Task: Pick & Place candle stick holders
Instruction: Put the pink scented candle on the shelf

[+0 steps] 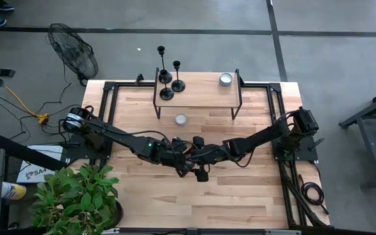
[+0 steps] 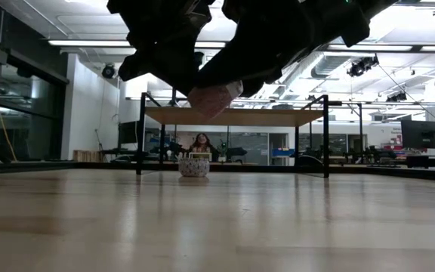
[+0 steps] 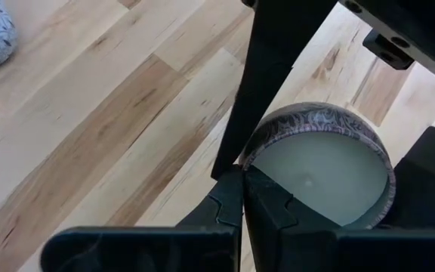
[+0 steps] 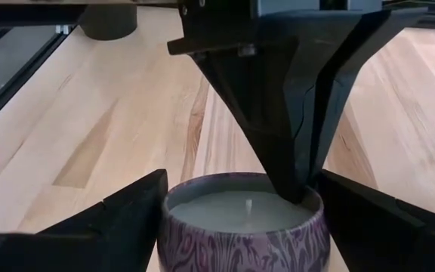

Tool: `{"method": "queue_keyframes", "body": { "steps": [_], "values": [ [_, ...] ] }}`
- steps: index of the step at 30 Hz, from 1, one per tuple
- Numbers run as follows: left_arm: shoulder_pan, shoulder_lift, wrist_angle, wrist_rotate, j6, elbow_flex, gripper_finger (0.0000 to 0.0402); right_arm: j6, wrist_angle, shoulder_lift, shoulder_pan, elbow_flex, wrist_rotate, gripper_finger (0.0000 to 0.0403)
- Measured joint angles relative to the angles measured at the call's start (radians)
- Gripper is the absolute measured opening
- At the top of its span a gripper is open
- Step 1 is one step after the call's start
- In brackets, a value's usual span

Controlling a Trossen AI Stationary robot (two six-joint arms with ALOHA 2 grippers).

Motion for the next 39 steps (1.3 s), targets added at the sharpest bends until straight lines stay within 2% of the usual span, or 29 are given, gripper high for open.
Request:
{"method": "queue_keyframes", "body": {
  "steps": [17,39],
  "values": [
    [-0.001,0.000,0.008,0.016,0.000,0.000,0.0000,-0.019,-0.034,0.000,0.000,0.000,-0.087,0.0325],
    [0.000,0.000,0.013,0.022,0.000,0.000,0.0000,0.032,-0.040,-0.001,0.001,0.000,-0.089,0.0325]
  ]
}}
